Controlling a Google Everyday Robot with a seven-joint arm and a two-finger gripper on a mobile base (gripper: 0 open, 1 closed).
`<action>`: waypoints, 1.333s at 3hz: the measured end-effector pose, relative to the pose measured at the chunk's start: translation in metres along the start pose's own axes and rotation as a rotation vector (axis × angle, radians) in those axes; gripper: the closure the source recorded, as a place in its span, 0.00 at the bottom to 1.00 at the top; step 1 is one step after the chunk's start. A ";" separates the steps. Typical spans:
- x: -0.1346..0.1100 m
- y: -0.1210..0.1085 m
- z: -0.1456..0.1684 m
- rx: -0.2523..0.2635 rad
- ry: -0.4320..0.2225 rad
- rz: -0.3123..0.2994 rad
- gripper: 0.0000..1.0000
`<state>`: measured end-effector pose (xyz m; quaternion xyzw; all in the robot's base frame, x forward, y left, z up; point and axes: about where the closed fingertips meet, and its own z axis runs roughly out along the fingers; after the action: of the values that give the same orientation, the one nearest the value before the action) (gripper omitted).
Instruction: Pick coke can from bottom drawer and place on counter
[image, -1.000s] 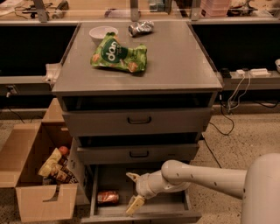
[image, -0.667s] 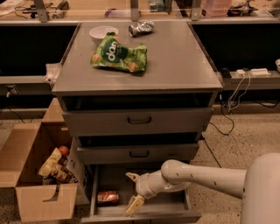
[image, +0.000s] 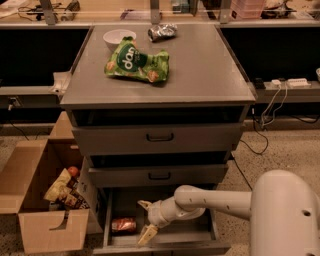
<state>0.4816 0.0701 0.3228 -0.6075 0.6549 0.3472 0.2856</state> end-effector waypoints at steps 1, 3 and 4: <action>0.012 -0.016 0.033 0.028 -0.007 -0.001 0.00; 0.049 -0.051 0.090 0.064 -0.008 0.016 0.00; 0.072 -0.066 0.110 0.086 -0.005 0.049 0.00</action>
Offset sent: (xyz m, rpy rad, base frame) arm 0.0575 0.0454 -0.1057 0.0222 -0.0433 -0.0859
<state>0.5352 0.1136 0.1926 -0.5778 0.6831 0.3271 0.3042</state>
